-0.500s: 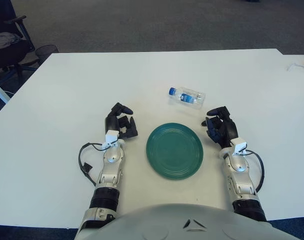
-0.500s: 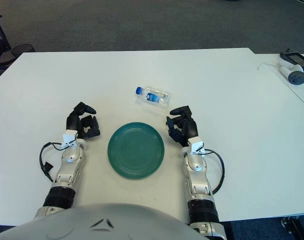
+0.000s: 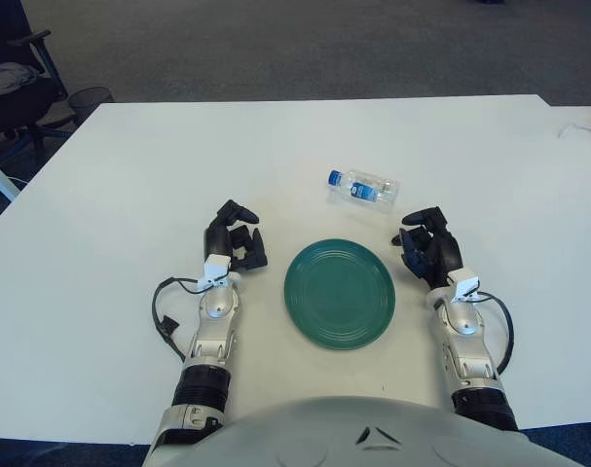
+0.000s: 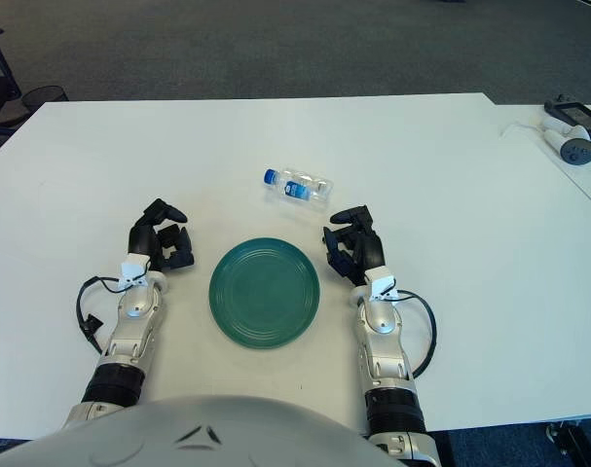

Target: Put the bottle into the plate.

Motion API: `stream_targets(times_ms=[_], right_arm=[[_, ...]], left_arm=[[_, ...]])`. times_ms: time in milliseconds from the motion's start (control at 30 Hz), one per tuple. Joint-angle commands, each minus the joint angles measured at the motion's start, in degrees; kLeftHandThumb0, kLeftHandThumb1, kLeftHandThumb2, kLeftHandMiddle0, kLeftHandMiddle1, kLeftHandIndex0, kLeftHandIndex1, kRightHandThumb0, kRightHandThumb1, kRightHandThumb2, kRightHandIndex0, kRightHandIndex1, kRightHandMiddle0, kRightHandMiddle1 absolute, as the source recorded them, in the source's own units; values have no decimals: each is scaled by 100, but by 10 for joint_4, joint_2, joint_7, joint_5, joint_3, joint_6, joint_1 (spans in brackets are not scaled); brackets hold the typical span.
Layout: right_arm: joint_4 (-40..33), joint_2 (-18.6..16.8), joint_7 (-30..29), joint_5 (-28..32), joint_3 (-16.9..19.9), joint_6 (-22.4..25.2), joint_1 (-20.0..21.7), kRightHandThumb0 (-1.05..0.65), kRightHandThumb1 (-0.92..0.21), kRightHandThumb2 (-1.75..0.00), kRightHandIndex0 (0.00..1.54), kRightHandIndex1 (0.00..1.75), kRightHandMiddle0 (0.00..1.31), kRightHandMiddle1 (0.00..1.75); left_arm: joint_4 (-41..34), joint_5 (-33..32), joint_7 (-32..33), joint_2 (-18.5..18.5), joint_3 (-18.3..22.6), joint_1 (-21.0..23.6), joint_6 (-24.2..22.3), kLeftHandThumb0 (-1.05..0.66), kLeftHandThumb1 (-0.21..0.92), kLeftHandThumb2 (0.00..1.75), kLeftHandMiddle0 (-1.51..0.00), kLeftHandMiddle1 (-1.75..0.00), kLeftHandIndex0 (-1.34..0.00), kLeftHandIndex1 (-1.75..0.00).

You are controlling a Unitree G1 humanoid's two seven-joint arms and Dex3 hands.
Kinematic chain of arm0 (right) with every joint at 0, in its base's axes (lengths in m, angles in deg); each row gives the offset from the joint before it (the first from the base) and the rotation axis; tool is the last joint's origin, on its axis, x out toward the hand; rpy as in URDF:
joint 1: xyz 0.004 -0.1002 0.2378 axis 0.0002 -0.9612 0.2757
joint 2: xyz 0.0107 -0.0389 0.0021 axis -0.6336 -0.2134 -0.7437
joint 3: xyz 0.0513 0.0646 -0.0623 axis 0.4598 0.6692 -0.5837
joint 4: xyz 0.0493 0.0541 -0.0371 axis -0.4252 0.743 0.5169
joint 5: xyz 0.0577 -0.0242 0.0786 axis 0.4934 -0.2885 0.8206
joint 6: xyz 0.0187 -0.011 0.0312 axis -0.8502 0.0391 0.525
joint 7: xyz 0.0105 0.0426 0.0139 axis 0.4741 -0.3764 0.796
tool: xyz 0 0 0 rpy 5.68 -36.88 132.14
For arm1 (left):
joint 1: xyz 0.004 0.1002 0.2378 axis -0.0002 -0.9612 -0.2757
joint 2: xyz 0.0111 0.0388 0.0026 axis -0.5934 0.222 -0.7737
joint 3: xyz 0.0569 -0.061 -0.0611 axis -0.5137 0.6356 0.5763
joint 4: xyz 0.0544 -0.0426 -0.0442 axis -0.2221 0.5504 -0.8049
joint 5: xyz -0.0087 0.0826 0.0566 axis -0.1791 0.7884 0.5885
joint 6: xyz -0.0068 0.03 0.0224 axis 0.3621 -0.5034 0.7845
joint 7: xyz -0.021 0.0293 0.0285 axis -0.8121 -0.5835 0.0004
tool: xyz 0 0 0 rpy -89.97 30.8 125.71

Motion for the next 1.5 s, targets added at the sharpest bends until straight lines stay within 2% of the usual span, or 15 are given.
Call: stream_targets(times_ms=[0, 167, 300, 533, 700, 1000, 1033, 1067, 1167, 1467], right_arm=[[20, -3, 6, 1, -6, 18, -17, 0, -92, -47, 33, 152, 10, 173], [-35, -6, 11, 10, -10, 27, -49, 0, -90, -49, 35, 154, 10, 169], [-101, -3, 11, 12, -9, 49, -73, 0, -84, -59, 37, 158, 11, 168], [-180, 1, 3, 16, 9, 66, -76, 0, -75, -75, 39, 164, 12, 171], [-203, 5, -14, 12, 32, 68, -45, 0, -75, -76, 38, 163, 11, 174], [-179, 8, -23, 8, 46, 39, 2, 0, -73, -78, 39, 163, 11, 175], [-178, 8, -22, 10, 46, 37, 7, 0, -75, -76, 38, 163, 11, 175], [-175, 8, -12, 27, 46, 30, 34, 0, -75, -75, 37, 163, 11, 175], [-171, 10, 5, 55, 49, 19, 74, 0, -87, -58, 29, 161, 9, 173], [-162, 24, 21, 59, 62, -5, 99, 0, -92, -50, 24, 162, 11, 171]], left_arm=[[17, 1, -6, -2, -4, -19, -15, -57, 10, 159, -129, -175, -80, -175], [19, 9, 2, -1, -6, -19, -8, -57, 10, 158, -130, -175, -79, -175], [18, 16, 8, 1, -8, -20, -4, -57, 10, 159, -131, -175, -80, -175], [17, 25, 18, 3, -14, -20, -4, -58, 9, 160, -132, -175, -80, -175], [19, 16, 6, 2, -15, -17, -10, -58, 8, 160, -132, -175, -81, -175], [32, 5, -7, 0, -15, -11, -3, -58, 8, 160, -132, -175, -81, -175], [32, 4, -8, 0, -15, -11, -4, -58, 9, 160, -131, -175, -81, -175], [32, 3, -10, -1, -16, -11, -5, -58, 9, 159, -131, -175, -80, -175], [32, 2, -13, -1, -16, -11, -7, -57, 10, 159, -131, -175, -80, -175], [38, -4, -8, 5, -13, -9, 10, -57, 10, 158, -130, -175, -80, -175]])
